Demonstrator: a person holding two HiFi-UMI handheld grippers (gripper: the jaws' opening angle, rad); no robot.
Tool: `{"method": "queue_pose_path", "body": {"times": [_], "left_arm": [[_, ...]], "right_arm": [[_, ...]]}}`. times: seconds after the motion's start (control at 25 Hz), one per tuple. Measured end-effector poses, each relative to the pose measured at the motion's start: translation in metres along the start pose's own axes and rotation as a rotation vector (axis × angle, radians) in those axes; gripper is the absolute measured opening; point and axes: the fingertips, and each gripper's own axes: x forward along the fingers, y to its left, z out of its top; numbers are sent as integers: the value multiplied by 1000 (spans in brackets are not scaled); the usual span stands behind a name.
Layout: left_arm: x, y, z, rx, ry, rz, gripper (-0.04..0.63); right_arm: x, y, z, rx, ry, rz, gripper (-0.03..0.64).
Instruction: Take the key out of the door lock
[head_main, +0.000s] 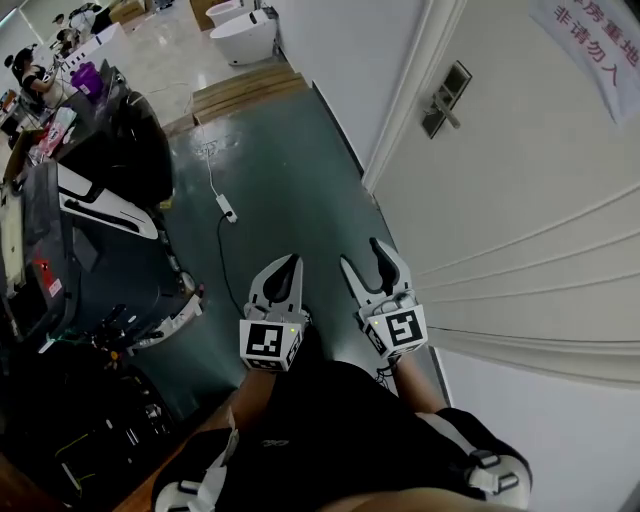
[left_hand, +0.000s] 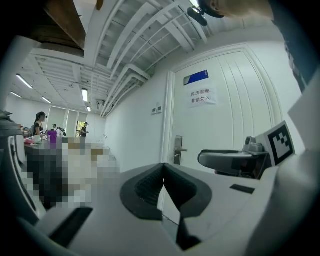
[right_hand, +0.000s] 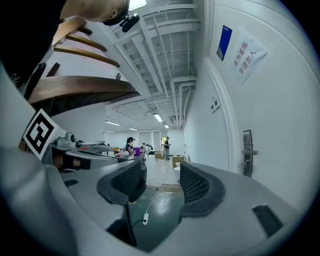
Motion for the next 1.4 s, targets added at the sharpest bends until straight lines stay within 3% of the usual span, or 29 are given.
{"method": "queue_pose_path", "body": {"times": [0.32, 0.52, 0.88, 1.2, 1.4], "left_arm": [[48, 71, 8, -36, -3, 6, 23], [73, 107, 19, -19, -13, 19, 23], [114, 129, 6, -60, 27, 30, 23], [225, 137, 17, -22, 36, -14, 23], [322, 112, 23, -3, 61, -140, 23]], "right_arm": [[88, -2, 6, 20, 11, 32, 256], [120, -15, 8, 54, 10, 30, 255], [164, -43, -7, 93, 37, 28, 255], [226, -133, -16, 173, 15, 1, 255], [249, -215, -18, 223, 12, -85, 254]]}}
